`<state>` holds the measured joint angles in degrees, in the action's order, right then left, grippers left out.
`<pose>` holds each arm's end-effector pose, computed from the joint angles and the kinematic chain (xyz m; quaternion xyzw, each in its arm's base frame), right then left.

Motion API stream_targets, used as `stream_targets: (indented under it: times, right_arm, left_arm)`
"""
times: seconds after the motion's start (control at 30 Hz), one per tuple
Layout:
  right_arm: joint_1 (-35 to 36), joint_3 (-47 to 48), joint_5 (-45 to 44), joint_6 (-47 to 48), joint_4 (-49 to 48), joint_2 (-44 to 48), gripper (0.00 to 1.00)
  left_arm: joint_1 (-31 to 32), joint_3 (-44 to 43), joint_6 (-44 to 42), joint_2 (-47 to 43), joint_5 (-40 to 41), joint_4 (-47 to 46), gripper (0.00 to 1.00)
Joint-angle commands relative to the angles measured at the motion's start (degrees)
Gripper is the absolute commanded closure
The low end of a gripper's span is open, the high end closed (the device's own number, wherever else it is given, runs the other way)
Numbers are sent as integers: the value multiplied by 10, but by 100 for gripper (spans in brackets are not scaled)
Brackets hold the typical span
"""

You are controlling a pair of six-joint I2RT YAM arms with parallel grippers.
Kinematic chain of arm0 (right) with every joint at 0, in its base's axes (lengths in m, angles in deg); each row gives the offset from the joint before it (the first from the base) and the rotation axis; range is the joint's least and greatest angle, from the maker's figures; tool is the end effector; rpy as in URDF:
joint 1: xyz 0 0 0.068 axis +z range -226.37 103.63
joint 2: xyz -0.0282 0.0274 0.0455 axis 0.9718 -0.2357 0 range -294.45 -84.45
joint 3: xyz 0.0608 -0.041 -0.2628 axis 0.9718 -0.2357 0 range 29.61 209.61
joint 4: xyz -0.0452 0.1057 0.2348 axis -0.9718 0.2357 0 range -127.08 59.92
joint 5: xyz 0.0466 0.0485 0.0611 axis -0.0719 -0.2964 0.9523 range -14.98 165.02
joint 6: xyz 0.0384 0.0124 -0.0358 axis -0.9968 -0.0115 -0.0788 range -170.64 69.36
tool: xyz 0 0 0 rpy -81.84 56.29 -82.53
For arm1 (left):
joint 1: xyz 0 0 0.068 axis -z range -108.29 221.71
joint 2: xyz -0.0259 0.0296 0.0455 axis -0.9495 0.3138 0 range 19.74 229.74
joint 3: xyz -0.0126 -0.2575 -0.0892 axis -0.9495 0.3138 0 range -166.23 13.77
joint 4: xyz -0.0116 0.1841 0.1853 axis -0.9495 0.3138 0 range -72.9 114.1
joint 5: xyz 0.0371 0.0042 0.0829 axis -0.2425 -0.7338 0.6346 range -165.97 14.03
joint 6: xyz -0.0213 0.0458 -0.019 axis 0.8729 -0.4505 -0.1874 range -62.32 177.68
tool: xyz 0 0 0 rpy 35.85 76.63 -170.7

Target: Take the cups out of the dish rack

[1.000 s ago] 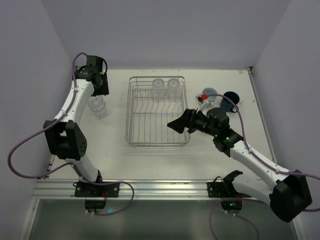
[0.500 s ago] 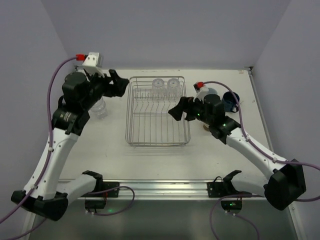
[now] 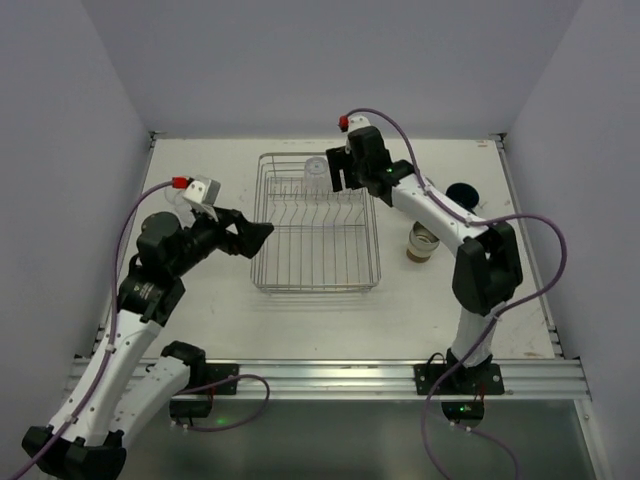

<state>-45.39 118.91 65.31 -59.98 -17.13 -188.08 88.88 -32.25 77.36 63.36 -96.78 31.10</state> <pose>0.3670 0.2134 0.3061 -0.1265 0.8727 0.0903 0.4629 0.1646 -0.0642 0.3442 0.0974 0.7645 -0.3293 0.5456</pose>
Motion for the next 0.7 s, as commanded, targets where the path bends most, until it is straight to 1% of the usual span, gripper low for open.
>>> stream_targets:
  times: [0.0,0.13,0.2,0.43,0.67]
  right_arm:
    - [-2,89,-70,75,67,-59,19]
    - [-7,166,-73,99,89,-118,7]
    - [-11,184,-62,113,96,-137,5]
    - [-23,252,-36,113,97,-212,4]
    - [-33,315,-17,121,98,-274,7]
  left_arm:
    - [31,5,-22,-33,16,-48,2]
    - [59,1,-33,-35,48,-29,0]
    - [66,1,-34,-37,53,-29,0]
    - [70,0,-36,-35,62,-25,0]
    - [69,-3,-37,-18,64,-28,0]
